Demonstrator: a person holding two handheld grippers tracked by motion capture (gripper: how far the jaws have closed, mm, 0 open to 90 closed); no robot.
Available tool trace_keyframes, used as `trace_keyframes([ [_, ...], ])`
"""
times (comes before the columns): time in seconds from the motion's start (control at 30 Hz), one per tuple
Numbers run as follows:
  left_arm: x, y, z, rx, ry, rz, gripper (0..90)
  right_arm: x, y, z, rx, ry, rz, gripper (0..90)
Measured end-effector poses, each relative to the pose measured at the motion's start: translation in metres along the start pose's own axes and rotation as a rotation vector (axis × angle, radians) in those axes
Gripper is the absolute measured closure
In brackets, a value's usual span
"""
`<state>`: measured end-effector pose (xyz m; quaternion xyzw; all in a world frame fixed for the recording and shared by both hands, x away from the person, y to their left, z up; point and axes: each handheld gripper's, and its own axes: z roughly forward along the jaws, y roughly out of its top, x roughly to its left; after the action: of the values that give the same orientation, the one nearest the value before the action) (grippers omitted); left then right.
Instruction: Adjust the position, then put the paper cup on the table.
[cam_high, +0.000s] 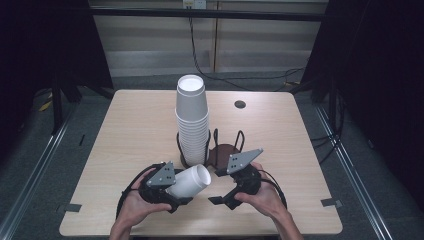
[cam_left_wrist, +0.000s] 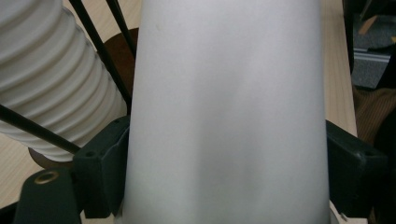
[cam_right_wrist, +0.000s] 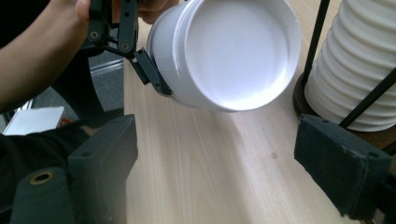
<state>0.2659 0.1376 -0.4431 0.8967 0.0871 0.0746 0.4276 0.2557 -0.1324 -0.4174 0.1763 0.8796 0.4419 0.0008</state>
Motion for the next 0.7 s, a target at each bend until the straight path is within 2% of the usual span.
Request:
trace_keyframes([
  [0.23,-0.004,0.002,0.006,0.079,-0.011,0.041,15.6,-0.002,-0.001,0.007,0.050,0.012,-0.008,13.4],
  [0.43,-0.005,0.002,0.008,0.110,-0.012,0.053,15.6,-0.005,-0.002,0.010,0.085,0.014,-0.016,13.3],
  [0.63,-0.008,0.005,0.012,0.163,-0.024,0.093,15.6,-0.006,-0.002,0.016,0.152,0.031,-0.019,13.4],
  [0.7,-0.008,0.005,0.014,0.164,-0.023,0.089,15.6,-0.005,-0.001,0.017,0.173,0.044,-0.027,13.4],
])
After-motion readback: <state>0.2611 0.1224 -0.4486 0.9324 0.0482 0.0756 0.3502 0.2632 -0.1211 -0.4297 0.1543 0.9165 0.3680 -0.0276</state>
